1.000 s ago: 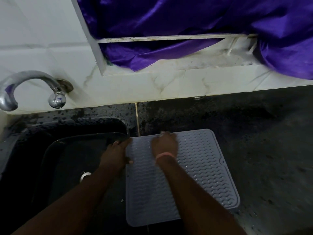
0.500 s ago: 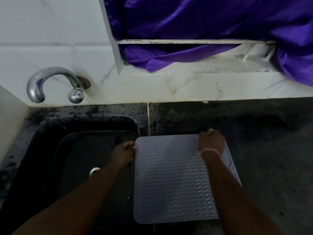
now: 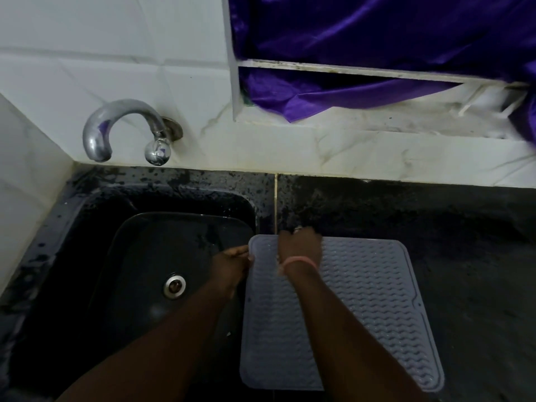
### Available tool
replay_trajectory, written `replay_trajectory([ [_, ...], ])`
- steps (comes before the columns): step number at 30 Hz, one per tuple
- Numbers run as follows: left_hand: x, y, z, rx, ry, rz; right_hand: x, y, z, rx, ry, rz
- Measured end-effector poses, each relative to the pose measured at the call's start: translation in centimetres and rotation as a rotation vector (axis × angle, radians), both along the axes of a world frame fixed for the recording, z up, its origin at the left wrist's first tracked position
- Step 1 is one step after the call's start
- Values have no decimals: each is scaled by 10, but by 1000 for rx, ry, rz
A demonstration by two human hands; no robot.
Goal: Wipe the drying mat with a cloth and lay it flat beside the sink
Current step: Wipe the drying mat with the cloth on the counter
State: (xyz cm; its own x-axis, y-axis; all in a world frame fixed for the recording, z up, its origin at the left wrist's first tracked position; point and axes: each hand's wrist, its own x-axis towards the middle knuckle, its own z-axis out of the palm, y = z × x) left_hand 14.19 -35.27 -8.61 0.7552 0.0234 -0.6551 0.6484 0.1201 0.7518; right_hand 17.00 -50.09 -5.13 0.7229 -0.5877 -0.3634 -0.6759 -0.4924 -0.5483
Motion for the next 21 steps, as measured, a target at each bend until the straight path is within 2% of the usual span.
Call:
replay_trajectory([
  [3, -1, 2, 0, -4, 3, 6, -4, 57, 4, -46, -13, 169],
  [6, -3, 8, -7, -81, -3, 25, -2, 73, 5, -66, -11, 296],
  [8, -6, 11, -6, -152, 43, 36, 4, 68, 5, 14, 0, 415],
  [10, -11, 14, -9, -274, 98, 49, 12, 59, 7, 195, 59, 573],
  [12, -17, 19, -12, -373, 161, 90, 15, 47, 14, 414, 99, 548],
  [14, -23, 25, -16, -403, 225, 95, 17, 32, 19, 464, -6, 400],
  [16, -31, 30, -12, -414, 278, 79, 13, 18, 20, 306, -107, 381],
  [21, -53, 34, -3, -530, 328, 193, -14, 33, 7, -221, -97, 854],
])
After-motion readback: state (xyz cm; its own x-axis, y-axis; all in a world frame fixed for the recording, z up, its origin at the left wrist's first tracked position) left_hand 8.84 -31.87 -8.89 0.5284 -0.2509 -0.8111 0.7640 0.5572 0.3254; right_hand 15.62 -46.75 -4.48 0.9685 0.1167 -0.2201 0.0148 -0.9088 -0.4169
